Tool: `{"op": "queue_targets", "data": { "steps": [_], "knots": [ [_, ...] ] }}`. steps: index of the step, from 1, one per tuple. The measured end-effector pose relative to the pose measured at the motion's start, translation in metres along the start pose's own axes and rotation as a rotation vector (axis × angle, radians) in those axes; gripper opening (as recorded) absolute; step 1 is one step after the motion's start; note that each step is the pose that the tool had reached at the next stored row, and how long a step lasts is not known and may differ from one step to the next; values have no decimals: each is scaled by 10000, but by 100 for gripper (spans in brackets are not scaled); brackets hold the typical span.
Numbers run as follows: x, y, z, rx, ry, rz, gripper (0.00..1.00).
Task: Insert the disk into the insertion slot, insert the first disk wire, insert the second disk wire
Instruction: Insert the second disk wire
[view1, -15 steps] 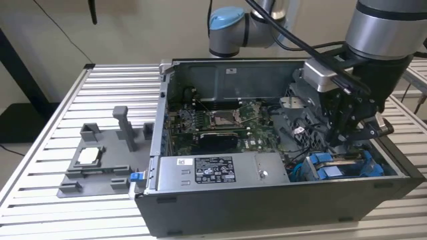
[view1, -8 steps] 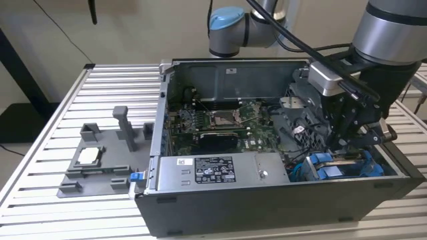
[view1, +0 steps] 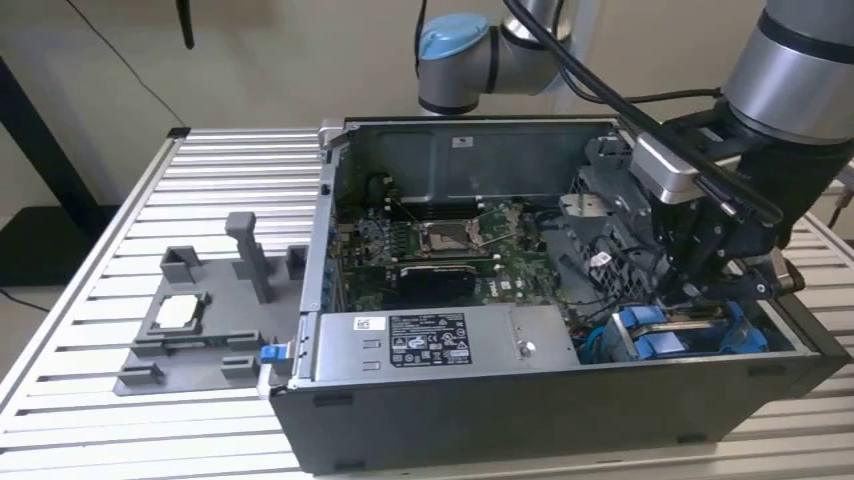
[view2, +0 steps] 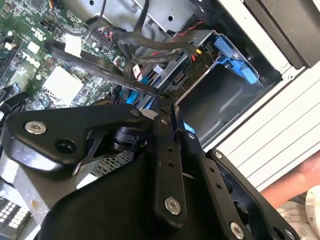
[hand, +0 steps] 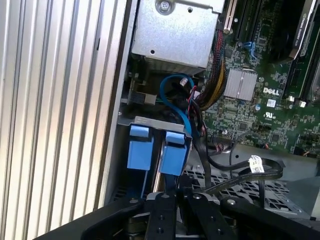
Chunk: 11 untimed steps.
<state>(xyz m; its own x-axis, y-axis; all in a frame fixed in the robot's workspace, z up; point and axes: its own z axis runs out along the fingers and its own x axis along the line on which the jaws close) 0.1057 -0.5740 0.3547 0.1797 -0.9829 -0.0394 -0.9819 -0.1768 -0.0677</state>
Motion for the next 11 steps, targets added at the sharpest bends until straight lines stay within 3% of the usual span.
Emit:
{"op": "queue_targets", "data": {
  "steps": [1,3,5,8,11],
  "knots": [
    [14,-8,2,-36,-50,5,16],
    [32,-14,6,-27,-149,17,16],
    [51,-20,9,-28,-216,28,16],
    [99,-55,11,-123,-322,40,16],
    [131,-68,14,-126,-438,47,16]
  ]
}}
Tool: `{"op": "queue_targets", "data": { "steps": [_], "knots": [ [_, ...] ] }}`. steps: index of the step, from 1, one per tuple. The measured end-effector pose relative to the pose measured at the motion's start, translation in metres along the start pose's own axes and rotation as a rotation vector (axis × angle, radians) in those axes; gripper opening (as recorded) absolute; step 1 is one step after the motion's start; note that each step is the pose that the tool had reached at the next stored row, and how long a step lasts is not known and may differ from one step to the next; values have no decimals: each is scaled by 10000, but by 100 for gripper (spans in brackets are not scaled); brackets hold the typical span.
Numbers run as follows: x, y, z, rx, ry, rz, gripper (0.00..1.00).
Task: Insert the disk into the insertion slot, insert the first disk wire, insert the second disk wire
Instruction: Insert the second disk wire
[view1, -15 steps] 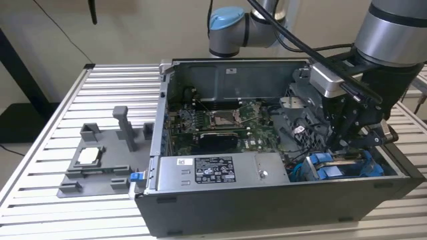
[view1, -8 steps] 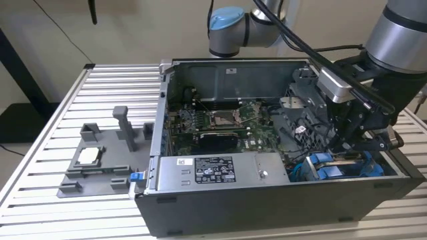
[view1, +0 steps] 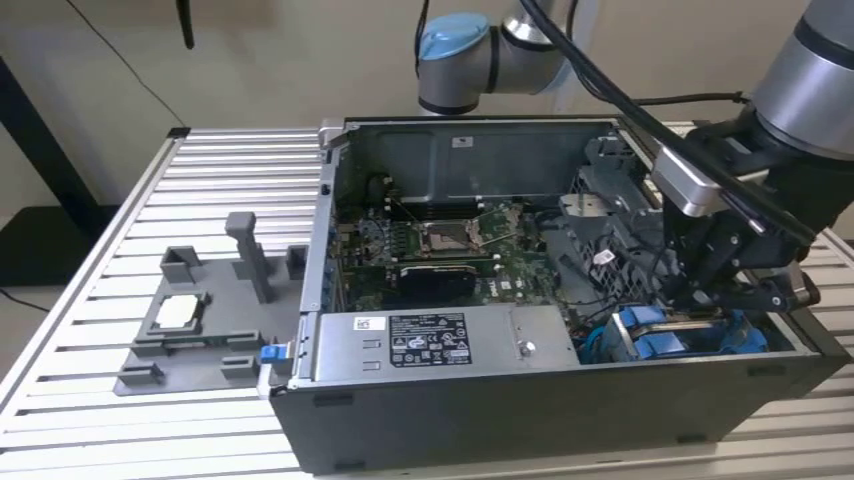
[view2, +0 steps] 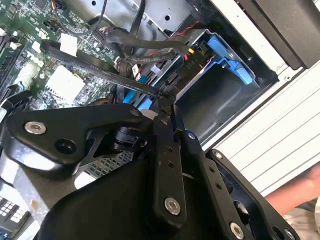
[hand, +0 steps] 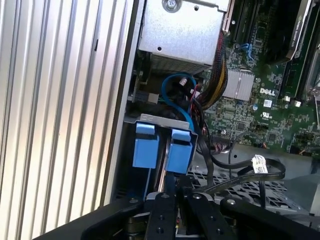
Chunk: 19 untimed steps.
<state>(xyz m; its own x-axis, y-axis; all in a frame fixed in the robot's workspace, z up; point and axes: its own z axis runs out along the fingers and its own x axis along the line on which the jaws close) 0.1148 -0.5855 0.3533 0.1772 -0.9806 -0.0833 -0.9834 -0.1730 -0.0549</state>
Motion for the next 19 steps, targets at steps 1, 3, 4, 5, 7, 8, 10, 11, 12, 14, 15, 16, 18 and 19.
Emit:
{"op": "queue_targets", "data": {
  "steps": [1,3,4,5,7,8,10,11,12,14,15,16,18,19],
  "knots": [
    [6,-3,3,3,-47,4,16],
    [10,-4,19,29,-181,110,16],
    [10,-4,25,45,-206,220,16],
    [10,-5,27,54,-209,310,16],
    [18,-14,29,-25,-222,346,16],
    [23,-31,32,-91,-233,355,16],
    [37,-83,39,-213,-256,366,16],
    [43,-105,43,-264,-266,371,16],
    [48,-123,48,-301,-277,376,16],
    [49,-125,62,-349,-297,432,16],
    [50,-124,67,-365,-299,503,16],
    [51,-124,74,-364,-306,597,16],
    [52,-125,80,-342,-335,785,16],
    [52,-125,83,-327,-362,881,16]
  ]
}}
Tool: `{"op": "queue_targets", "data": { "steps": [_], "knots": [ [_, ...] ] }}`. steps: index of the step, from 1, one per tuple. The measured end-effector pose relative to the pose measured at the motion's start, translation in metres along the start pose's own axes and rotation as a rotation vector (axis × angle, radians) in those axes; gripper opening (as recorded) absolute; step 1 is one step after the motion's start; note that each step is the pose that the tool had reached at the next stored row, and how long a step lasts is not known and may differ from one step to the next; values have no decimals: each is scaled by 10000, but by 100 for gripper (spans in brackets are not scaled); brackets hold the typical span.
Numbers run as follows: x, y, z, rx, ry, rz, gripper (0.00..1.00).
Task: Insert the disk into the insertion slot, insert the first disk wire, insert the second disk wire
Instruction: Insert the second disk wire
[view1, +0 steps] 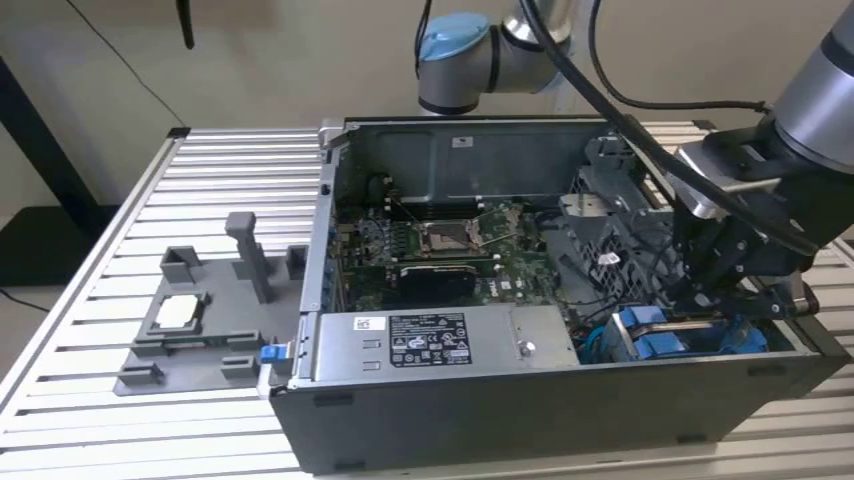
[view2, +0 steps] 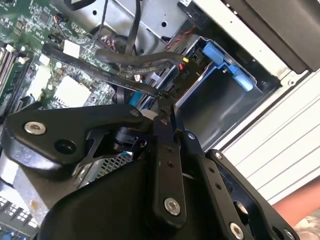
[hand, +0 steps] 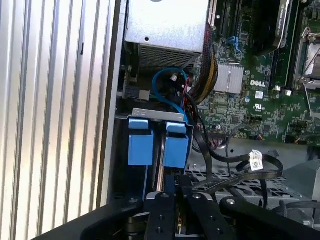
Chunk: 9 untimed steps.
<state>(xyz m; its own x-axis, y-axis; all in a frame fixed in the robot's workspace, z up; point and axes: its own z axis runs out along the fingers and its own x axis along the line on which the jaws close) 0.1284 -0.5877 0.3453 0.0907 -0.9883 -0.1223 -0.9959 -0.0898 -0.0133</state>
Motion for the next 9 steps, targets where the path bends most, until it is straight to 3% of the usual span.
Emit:
{"op": "queue_targets", "data": {
  "steps": [2,5,9],
  "knots": [
    [-1,0,1,6,-20,101,16],
    [1,-9,1,-44,-33,137,16],
    [1,-12,4,-31,-47,289,16]
  ]
}}
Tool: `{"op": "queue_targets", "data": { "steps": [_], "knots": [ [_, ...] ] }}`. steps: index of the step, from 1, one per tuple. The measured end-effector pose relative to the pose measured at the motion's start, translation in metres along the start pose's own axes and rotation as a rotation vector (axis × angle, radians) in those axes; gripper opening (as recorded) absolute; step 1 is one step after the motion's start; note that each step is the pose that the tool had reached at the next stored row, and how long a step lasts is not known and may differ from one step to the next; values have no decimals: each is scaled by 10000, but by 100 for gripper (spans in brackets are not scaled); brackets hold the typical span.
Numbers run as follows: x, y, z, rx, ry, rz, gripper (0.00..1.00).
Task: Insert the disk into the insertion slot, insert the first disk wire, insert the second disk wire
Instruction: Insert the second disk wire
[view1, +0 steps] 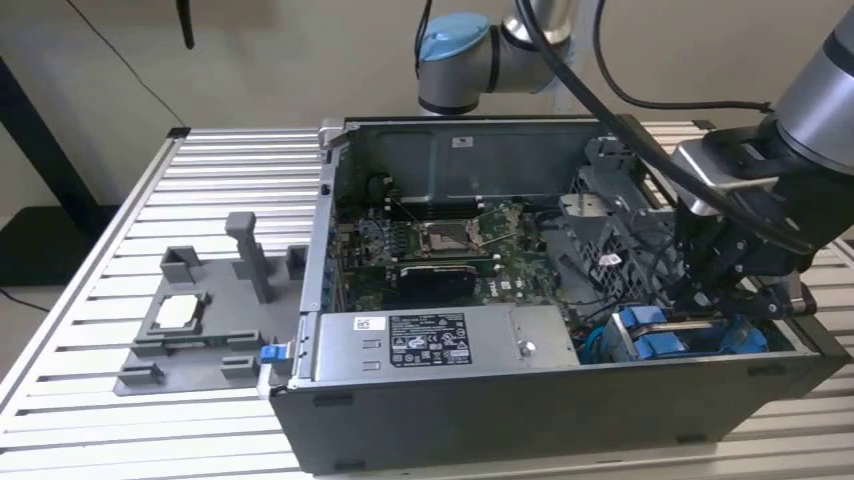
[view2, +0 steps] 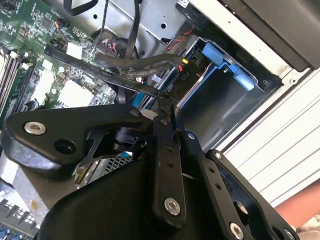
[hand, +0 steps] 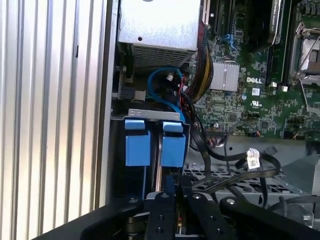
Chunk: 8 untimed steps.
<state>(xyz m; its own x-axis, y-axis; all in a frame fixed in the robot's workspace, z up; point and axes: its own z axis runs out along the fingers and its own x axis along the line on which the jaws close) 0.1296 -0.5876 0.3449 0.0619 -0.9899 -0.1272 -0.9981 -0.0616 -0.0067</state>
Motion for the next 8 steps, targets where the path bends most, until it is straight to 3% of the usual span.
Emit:
{"op": "queue_targets", "data": {
  "steps": [4,8],
  "knots": [
    [2,-9,2,25,-7,215,16],
    [7,-96,3,-89,-12,234,16]
  ]
}}
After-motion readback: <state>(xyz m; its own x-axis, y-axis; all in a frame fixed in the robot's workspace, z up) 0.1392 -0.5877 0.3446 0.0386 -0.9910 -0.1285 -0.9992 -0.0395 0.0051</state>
